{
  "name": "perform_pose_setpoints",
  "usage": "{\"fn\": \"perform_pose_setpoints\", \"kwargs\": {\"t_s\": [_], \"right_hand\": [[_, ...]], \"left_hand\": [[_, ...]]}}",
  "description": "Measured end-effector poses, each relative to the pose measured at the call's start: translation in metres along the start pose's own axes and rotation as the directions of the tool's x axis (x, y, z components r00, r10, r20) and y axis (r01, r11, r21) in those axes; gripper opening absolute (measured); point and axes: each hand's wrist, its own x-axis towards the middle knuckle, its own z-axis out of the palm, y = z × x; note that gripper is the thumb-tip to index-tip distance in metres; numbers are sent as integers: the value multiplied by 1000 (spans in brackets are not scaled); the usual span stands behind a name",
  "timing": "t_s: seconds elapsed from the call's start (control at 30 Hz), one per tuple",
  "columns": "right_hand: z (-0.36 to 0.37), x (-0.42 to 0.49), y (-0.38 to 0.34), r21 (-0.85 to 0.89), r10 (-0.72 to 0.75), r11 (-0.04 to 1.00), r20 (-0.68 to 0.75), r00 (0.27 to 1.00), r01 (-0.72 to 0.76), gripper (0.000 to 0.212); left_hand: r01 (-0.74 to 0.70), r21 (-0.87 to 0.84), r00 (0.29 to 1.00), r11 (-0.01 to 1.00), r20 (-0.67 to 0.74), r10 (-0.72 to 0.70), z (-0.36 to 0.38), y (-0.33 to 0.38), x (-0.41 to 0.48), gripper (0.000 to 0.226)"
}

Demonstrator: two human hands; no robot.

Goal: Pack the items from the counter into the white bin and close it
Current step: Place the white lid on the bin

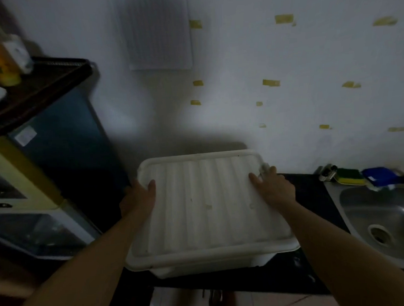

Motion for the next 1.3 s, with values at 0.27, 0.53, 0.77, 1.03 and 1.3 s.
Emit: {"fn": "perform_pose_setpoints", "kwargs": {"t_s": [0.27, 0.53, 0.77, 1.03, 1.3], "right_hand": [[2, 0, -1, 0, -11, 1000, -62, 998, 11, 70], [-2, 3, -7, -4, -59, 998, -30, 998, 59, 66], [4, 14, -30, 16, -179, 984, -22, 984, 179, 70], [23, 19, -88, 176, -347, 928, 79, 935, 330, 75], [41, -17, -151, 263, -558, 818, 144, 817, 512, 79]], "left_hand": [[-28, -111, 1000, 993, 11, 29, -5, -2, -6, 70], [-41, -277, 999, 960, 1, 43, -10, -8, -11, 82], [12, -341, 997, 940, -73, -39, -20, -37, -19, 73], [139, -265, 944, 954, -256, -208, -47, -94, -50, 86], [288, -327, 861, 900, -324, -393, -92, -152, -107, 101]]}}
